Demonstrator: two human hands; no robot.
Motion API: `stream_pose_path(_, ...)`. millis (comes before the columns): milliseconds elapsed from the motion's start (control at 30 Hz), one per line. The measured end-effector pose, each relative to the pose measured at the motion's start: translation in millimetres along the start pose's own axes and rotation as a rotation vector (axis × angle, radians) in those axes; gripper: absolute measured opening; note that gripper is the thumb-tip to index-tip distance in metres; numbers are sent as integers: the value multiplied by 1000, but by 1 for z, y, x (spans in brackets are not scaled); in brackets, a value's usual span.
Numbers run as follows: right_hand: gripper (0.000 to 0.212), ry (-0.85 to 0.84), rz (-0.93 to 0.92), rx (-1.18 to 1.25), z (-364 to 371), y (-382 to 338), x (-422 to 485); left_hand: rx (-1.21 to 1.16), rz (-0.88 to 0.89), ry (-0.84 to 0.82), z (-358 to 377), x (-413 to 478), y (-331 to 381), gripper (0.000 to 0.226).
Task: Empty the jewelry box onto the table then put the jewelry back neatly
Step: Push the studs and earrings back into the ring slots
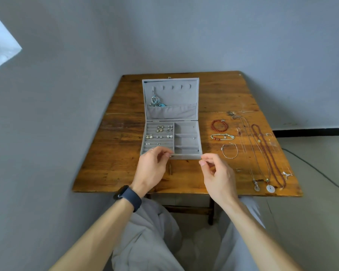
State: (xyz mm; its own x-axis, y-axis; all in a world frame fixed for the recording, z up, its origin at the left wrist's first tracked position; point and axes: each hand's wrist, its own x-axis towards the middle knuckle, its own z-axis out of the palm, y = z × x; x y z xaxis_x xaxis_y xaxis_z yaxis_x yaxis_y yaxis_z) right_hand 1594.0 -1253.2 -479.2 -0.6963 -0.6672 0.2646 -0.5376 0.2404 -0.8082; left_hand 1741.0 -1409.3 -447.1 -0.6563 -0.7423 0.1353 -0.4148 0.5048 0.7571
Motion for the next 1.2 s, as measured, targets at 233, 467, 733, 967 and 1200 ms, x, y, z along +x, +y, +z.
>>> stream_pose_path(233,12,-42,-133,-105,15,-7,48,198,-45,-14,-22,44,-5,17)
stream_pose_path(467,12,-113,-85,-109,34,1,55,468,32,-124,-12,75,-6,13)
stream_pose_path(733,12,-107,-56,-88,39,10,51,537,80,-140,-3,84,-14,13)
stream_pose_path(967,10,-90,-58,-118,40,5,53,567,139,-25,-2,82,-20,14)
stream_pose_path(1200,9,-57,-100,-186,44,-13,67,751,429,120,2,65,-34,11)
